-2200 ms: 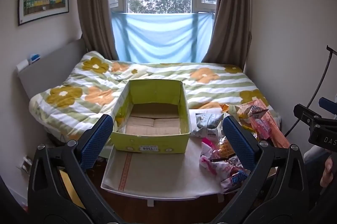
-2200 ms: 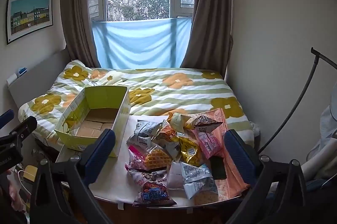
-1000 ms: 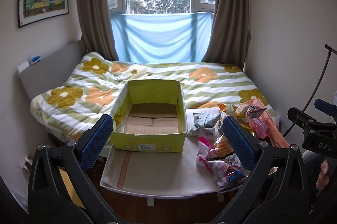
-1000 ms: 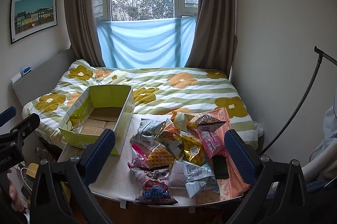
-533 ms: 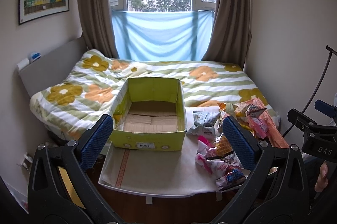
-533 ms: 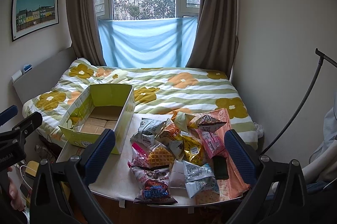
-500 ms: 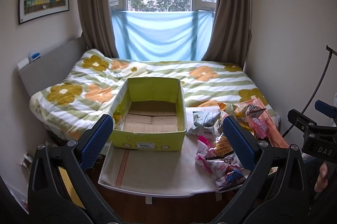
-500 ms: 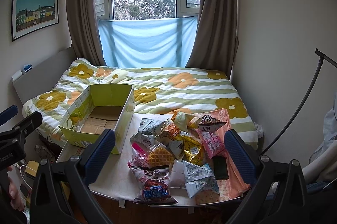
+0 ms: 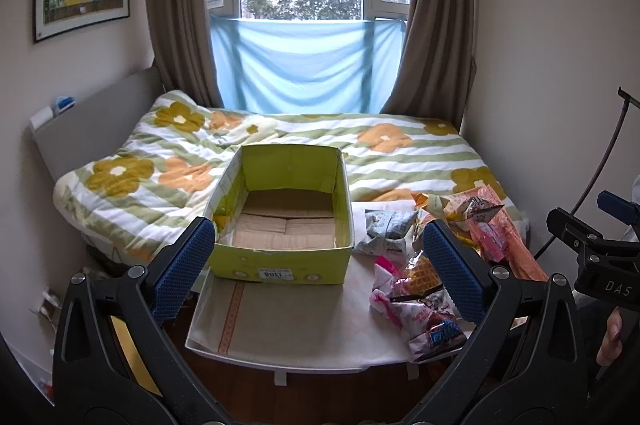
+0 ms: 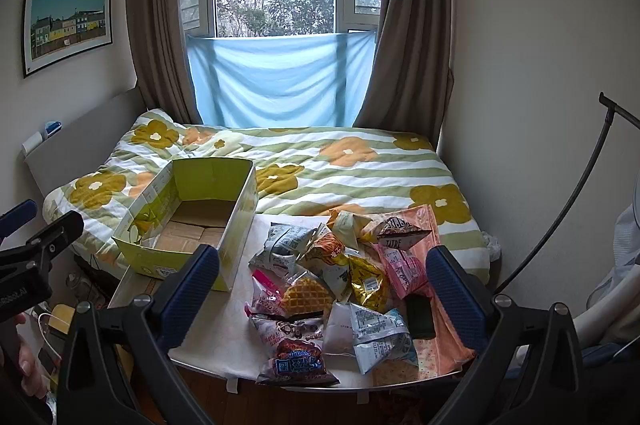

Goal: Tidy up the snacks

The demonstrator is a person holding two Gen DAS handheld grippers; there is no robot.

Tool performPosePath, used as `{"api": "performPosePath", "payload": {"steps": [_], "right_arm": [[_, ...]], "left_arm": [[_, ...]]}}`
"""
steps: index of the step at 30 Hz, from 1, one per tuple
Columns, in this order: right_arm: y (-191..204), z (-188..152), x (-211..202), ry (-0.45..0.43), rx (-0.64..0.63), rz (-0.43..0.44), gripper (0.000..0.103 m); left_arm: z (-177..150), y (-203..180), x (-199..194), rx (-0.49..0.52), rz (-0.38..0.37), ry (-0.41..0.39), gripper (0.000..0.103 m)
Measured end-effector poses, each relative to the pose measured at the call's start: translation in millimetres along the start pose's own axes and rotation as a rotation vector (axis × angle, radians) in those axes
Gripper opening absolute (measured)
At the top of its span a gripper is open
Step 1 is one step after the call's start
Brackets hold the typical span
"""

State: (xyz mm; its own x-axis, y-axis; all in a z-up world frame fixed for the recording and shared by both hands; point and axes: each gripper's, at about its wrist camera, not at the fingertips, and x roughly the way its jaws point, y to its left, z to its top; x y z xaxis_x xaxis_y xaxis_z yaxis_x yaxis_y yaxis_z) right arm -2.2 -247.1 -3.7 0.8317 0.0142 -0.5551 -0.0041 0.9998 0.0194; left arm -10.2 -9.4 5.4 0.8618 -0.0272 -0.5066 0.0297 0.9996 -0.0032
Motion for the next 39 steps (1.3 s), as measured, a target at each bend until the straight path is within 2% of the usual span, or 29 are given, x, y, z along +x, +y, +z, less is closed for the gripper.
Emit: {"api": "performPosePath", "payload": {"steps": [10, 15, 20, 26, 29, 33, 39], "right_arm": [[2.2, -3.4, -3.0, -0.003, 0.002, -0.005, 0.103], [-1.9, -5.5, -9.2, 0.023, 0.028, -0.037, 0.103], [-19.8, -18.5, -6.5, 0.106, 0.07, -0.106, 0.103], [-50.9, -47.8, 15.8, 0.224, 0.11, -0.141, 0.103], [-68.3, -61.3, 34.1, 0.279, 0.144, -0.109, 0.103], [-94.8, -77.8, 70.1, 0.346, 0.174, -0.041, 0.103], [-124.0, -108.9, 140.7, 0.483, 0.196, 0.082, 0.103]], "left_arm": [[-1.7, 1.9, 1.3, 0.007, -0.012, 0.005, 0.103], [-1.0, 0.3, 10.8, 0.014, -0.072, 0.049, 0.103], [-15.0, -8.6, 37.1, 0.035, -0.189, 0.149, 0.103], [-53.4, -39.7, 83.5, 0.045, -0.32, 0.319, 0.103], [-71.1, -55.4, 103.7, 0.027, -0.35, 0.395, 0.103], [-92.0, -79.9, 133.1, 0.016, -0.347, 0.478, 0.103], [-119.7, -108.3, 177.8, -0.088, -0.337, 0.6, 0.103]]}}
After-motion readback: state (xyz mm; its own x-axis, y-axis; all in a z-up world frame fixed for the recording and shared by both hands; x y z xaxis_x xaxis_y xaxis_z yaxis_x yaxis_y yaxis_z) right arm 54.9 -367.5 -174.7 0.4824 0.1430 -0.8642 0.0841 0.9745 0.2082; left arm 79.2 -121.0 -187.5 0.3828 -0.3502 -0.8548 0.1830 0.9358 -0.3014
